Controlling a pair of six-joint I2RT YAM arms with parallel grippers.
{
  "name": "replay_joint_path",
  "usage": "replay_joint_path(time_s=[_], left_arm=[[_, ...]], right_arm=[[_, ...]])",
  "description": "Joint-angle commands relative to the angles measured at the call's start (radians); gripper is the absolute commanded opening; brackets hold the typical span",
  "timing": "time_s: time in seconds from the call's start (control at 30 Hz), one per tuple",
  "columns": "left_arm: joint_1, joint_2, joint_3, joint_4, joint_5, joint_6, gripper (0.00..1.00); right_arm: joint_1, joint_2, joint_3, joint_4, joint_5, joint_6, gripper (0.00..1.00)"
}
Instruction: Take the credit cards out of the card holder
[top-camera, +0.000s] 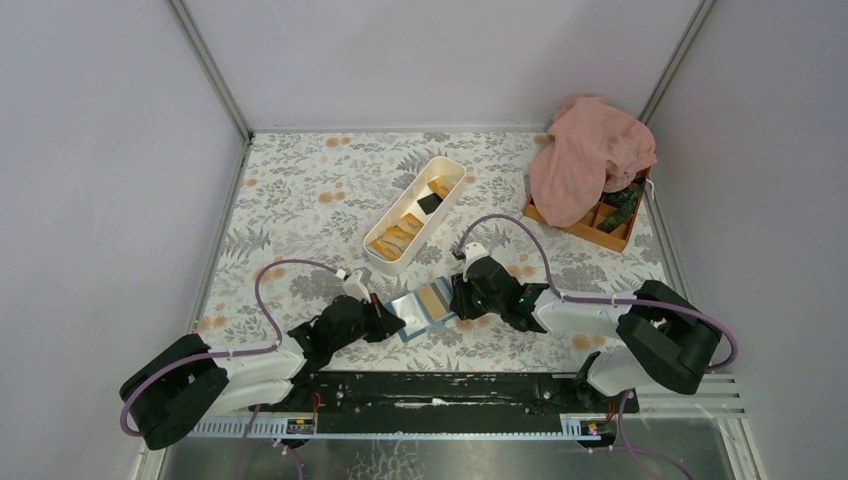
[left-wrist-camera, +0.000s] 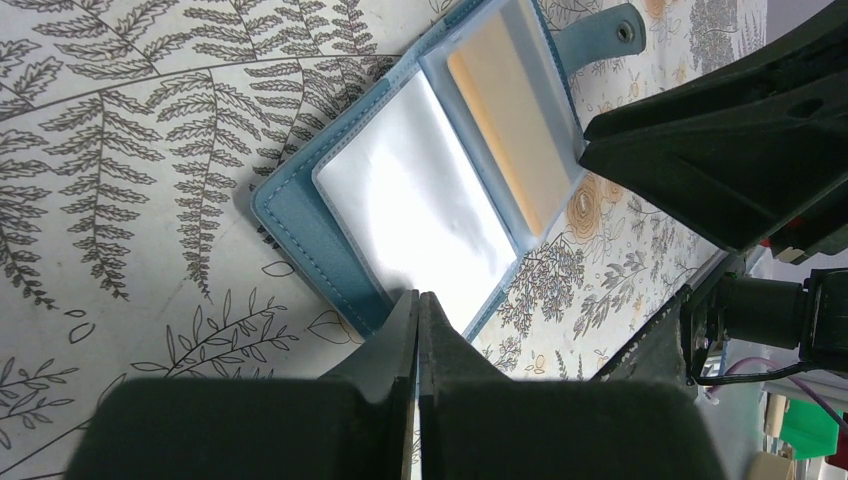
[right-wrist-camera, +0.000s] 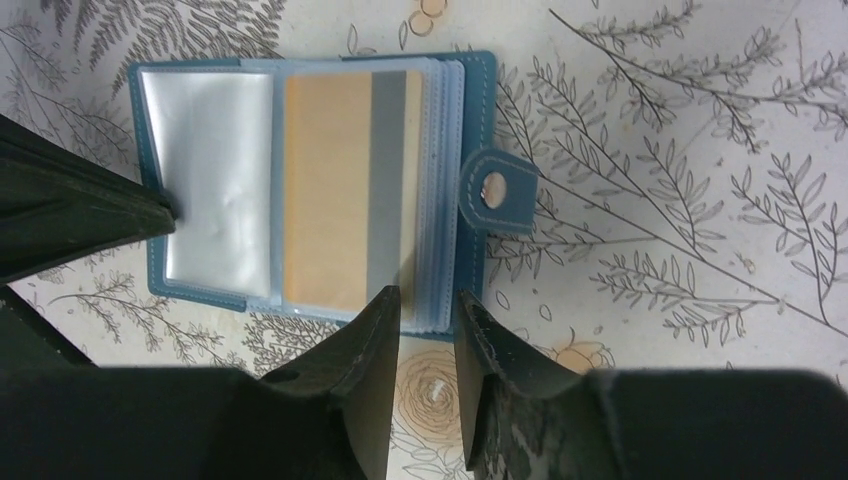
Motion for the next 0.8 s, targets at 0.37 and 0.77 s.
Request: replay_joint_path(time_s=[0.37, 0.77], left_arm=[[0.005, 0.006, -0.020, 0.008, 0.001, 0.011, 0.00], [0.005, 0.034, -0.019, 0.036, 0.005, 0.011, 0.00]], right_arm=[[0.012, 0.080, 0.071, 0.086, -0.069, 0.017, 0.30], [0.027, 0.077, 0.062, 0.172, -0.189, 0.047, 0.31]])
